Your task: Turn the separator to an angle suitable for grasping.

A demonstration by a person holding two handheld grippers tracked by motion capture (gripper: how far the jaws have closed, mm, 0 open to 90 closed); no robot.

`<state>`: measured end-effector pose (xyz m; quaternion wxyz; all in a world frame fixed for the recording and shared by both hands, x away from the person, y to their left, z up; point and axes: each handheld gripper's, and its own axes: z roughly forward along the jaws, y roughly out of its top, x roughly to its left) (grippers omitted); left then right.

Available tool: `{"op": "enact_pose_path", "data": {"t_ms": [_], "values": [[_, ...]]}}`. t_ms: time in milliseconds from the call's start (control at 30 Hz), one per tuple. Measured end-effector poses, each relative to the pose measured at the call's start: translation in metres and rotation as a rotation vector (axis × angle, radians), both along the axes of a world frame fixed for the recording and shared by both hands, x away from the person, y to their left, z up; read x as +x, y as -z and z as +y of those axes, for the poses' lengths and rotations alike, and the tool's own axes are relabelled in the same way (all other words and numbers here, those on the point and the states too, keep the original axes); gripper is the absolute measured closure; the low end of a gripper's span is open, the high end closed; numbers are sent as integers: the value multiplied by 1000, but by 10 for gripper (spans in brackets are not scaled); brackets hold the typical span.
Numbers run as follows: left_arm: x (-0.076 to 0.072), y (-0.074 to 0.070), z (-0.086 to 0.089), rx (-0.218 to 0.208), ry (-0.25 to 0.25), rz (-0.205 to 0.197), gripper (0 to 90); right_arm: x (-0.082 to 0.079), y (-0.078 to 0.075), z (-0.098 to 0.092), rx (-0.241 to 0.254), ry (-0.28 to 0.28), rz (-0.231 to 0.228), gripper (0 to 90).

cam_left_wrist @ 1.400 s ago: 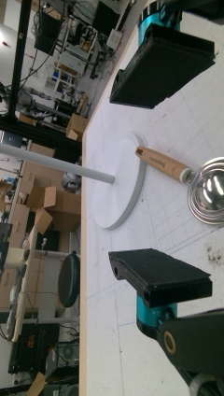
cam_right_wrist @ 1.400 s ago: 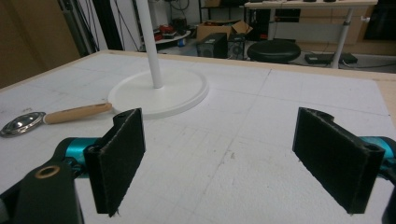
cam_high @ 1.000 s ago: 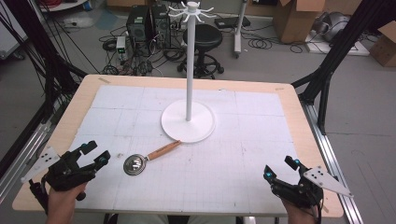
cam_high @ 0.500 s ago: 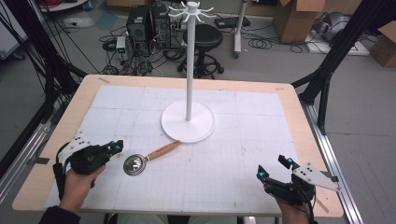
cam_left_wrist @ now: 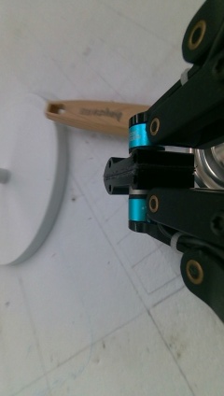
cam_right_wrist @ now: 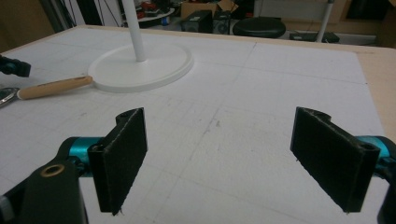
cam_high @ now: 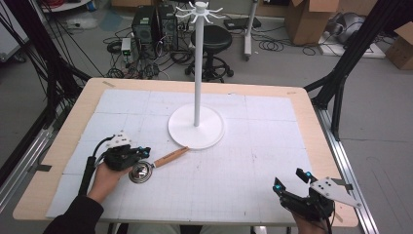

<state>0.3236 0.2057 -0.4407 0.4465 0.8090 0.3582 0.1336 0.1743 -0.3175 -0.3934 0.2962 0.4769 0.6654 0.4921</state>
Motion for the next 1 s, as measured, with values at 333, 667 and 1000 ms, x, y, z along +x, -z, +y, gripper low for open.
{"op": "enact_pose_path", "data": {"t_ms": [333, 667, 1000], "values": [[1, 7, -8, 56, 53, 58, 897, -4, 0, -4, -1, 10, 0, 175], [-12, 5, -11, 83, 94, 61, 898, 4, 0, -1, -8, -15, 2, 183], [-32, 3, -13, 99, 123, 61, 898, 6, -1, 0, -4, -22, 3, 184]]}}
